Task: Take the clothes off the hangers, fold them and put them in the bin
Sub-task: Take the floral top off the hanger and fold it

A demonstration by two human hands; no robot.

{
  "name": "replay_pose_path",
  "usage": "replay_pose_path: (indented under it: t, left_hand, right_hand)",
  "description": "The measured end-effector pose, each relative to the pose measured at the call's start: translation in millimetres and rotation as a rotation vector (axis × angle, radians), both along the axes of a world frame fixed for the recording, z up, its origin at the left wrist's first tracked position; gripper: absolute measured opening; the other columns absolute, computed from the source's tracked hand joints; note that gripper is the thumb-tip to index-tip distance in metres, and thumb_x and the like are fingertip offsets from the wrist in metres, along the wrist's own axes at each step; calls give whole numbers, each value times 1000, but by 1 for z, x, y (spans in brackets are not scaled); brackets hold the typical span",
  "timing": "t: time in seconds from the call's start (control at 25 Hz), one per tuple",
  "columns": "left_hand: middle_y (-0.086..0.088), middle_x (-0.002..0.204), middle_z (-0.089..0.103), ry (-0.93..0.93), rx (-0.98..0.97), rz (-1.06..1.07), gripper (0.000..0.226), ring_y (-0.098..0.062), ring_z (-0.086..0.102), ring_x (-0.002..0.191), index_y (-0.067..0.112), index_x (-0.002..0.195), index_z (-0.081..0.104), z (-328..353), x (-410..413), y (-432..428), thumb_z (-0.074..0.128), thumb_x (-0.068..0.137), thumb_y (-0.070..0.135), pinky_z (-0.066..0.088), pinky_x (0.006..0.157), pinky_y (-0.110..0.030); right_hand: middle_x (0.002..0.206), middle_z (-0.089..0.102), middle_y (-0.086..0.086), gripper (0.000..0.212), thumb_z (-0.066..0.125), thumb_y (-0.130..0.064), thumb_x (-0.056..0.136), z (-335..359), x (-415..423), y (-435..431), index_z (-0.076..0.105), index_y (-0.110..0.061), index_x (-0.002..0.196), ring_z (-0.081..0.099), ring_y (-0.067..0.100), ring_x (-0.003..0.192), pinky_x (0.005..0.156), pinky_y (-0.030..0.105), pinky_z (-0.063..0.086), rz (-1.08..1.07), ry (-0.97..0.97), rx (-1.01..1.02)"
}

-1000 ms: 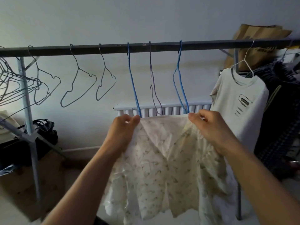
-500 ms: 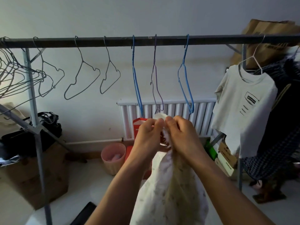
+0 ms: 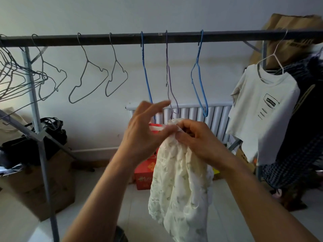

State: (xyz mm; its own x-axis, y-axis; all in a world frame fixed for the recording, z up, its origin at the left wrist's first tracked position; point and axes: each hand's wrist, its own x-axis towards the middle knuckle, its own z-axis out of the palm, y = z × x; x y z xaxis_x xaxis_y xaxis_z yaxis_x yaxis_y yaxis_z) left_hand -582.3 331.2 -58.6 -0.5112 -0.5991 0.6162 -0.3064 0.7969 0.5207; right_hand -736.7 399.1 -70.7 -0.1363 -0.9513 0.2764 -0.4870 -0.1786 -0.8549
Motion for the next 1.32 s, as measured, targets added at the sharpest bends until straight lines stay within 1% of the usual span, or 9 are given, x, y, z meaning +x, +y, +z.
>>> replay_pose_path:
  t: [0.12, 0.2, 0.28, 0.48, 0.68, 0.84, 1.08, 1.16, 1.32]
  left_hand:
    - [10, 137, 52, -326, -132, -213, 77, -1, 33, 137, 32, 128, 56, 8, -4, -17, 74, 59, 64, 25, 117, -40]
    - [17, 99, 67, -294, 10, -212, 52, 10, 55, 102, 32, 96, 68, 13, -8, -23, 74, 56, 64, 42, 101, -39]
    - [12, 75, 66, -174, 142, -236, 30, 1, 58, 72, 32, 78, 70, 16, -10, -28, 81, 58, 52, 49, 74, -35]
    - [9, 80, 63, -152, 286, -349, 46, -4, 56, 70, 20, 92, 59, 16, -18, -27, 90, 61, 34, 48, 62, -22]
    - [7, 65, 59, -133, 292, -288, 20, -4, 50, 60, 17, 76, 73, 16, -17, -25, 74, 83, 36, 42, 57, -25]
    - [-1, 68, 64, -45, 279, -256, 33, -4, 55, 64, 9, 82, 72, 26, -6, -25, 68, 86, 42, 46, 61, -23]
    - [10, 49, 55, -139, 346, -240, 24, 2, 45, 48, 22, 52, 67, 49, 12, -18, 77, 73, 29, 36, 47, -11]
    - [9, 49, 55, -178, 357, -301, 26, 0, 47, 48, 21, 50, 67, 55, 13, -17, 79, 73, 27, 37, 46, -12]
    - [2, 63, 67, -167, 345, -497, 25, -10, 59, 60, 23, 64, 76, 60, 4, -14, 80, 68, 47, 48, 57, -23]
  right_hand:
    - [88, 71, -7, 13, 57, -17, 95, 12, -4, 3, 68, -25, 95, 68, 9, 86, 76, 27, 53, 132, -24, -14]
    - [84, 71, -7, 17, 57, -13, 95, 16, -6, 4, 69, -25, 92, 68, 7, 83, 73, 21, 52, 134, -86, -92]
    - [82, 71, -4, 18, 56, -12, 95, 11, -8, 5, 70, -23, 91, 66, 8, 79, 71, 20, 51, 100, -177, -182]
    - [92, 71, -9, 19, 57, -12, 95, 7, -11, 6, 71, -24, 99, 65, 4, 90, 79, 16, 48, 126, -81, -223]
    - [89, 71, -1, 12, 65, -27, 89, 6, -18, 14, 67, -30, 100, 70, 14, 81, 68, 30, 59, 1, -215, -198]
    - [90, 68, -11, 24, 74, -32, 81, -17, -42, 28, 62, -34, 102, 66, -1, 77, 63, 17, 55, 26, 109, 121]
    - [69, 68, 5, 7, 68, -17, 86, -18, -76, 40, 73, -17, 81, 63, 14, 62, 54, 20, 49, -96, -27, 51]
    - [77, 63, 13, 10, 71, -18, 84, -9, -85, 33, 72, -9, 80, 59, 20, 68, 58, 25, 46, -110, 62, 21]
    - [81, 63, -2, 10, 72, -29, 82, -3, -76, 13, 75, -19, 81, 59, 20, 76, 68, 37, 48, -335, 412, -79]
